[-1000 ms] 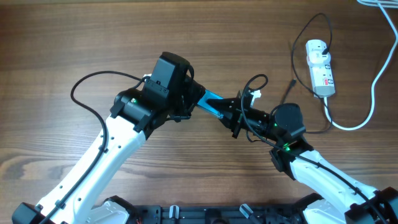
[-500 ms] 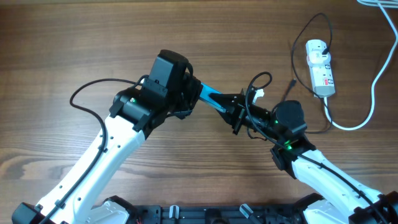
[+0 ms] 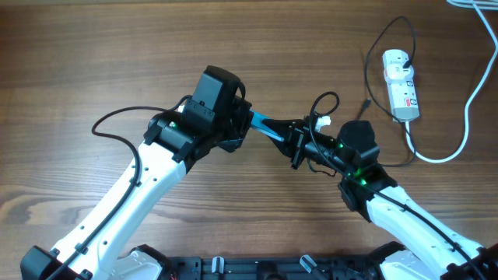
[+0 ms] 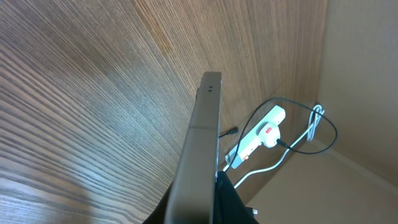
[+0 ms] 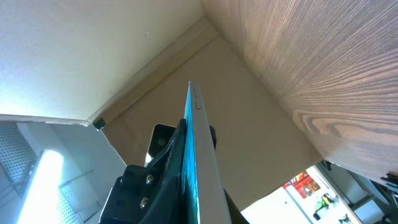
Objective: Plug charger to phone and switch on socket
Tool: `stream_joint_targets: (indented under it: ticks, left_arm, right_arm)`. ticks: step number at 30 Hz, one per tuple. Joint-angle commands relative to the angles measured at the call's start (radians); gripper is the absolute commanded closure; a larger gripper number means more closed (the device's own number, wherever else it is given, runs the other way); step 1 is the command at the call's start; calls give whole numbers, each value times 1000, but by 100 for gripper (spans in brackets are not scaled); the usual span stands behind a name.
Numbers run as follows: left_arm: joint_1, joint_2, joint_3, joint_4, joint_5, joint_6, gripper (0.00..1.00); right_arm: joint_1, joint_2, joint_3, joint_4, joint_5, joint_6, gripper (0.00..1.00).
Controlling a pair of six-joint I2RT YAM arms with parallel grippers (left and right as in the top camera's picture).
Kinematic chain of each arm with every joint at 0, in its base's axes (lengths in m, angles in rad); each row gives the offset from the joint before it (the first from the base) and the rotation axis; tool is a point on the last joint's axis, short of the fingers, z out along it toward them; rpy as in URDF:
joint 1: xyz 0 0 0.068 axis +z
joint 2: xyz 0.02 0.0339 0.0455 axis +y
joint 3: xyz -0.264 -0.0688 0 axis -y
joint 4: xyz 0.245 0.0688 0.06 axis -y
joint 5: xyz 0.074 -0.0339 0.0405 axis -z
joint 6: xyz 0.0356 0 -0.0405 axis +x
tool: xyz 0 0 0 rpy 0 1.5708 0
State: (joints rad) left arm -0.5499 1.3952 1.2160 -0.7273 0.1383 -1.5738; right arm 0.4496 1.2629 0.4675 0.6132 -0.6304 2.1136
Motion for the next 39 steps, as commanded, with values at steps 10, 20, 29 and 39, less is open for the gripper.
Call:
stream_joint_targets:
  ticks: [10,20,29,39]
  left_arm:
    - [-2,-24,32,-93,-139,63,96]
    - [245,-28,32,69,422,740,96]
    - [414,-24,32,-185,749,1096,96]
    - [411,-24,32,-137,649,1096,96]
  right_arm:
    - [18,40,-57,-58,-40,-42,32]
    - [18,40,-57,-340,133,-506,5]
    - [17,10,-56,-394,231,-1300,1]
    - [-8,-92,465,-1289,855,-1299,1]
